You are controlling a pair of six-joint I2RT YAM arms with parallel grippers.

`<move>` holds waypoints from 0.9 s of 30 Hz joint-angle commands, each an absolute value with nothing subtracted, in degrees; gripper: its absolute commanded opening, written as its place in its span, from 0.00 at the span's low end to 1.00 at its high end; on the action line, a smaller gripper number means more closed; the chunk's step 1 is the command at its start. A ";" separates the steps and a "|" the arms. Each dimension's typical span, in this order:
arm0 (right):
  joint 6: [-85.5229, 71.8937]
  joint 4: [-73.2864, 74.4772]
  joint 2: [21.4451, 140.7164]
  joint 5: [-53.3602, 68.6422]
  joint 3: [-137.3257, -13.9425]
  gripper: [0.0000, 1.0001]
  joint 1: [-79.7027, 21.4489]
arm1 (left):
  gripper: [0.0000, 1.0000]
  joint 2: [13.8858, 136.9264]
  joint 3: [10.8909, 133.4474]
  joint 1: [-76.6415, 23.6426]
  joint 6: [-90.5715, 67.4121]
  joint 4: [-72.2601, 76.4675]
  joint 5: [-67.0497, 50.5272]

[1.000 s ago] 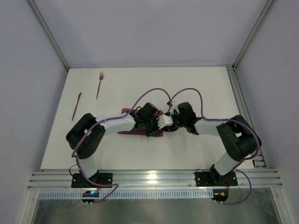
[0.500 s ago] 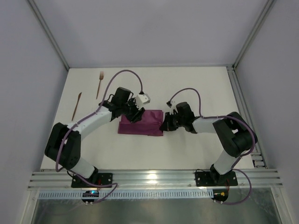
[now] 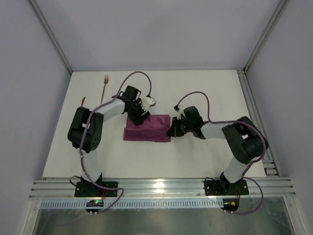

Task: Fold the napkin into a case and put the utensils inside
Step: Fold the 2/3-rectangle-folded napkin at the center of the board.

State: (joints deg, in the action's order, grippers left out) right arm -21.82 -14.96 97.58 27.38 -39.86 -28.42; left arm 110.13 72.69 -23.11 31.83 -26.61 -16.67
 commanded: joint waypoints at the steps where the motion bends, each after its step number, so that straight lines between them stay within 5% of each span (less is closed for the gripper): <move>1: -20.74 -14.33 98.79 26.10 -41.31 0.06 -28.39 | 0.68 112.75 75.93 -22.94 36.13 -28.66 -15.73; 12: -19.87 -13.63 99.40 26.72 -42.36 0.06 -28.39 | 0.68 113.82 79.71 -21.36 38.94 -31.55 -20.64; 19: -19.60 -12.75 99.76 26.37 -43.24 0.06 -28.13 | 0.68 110.92 84.46 -18.99 38.67 -37.09 -34.26; 27: -18.55 -11.08 99.75 25.75 -44.21 0.06 -27.86 | 0.69 117.76 89.19 -18.54 40.95 -38.93 -24.00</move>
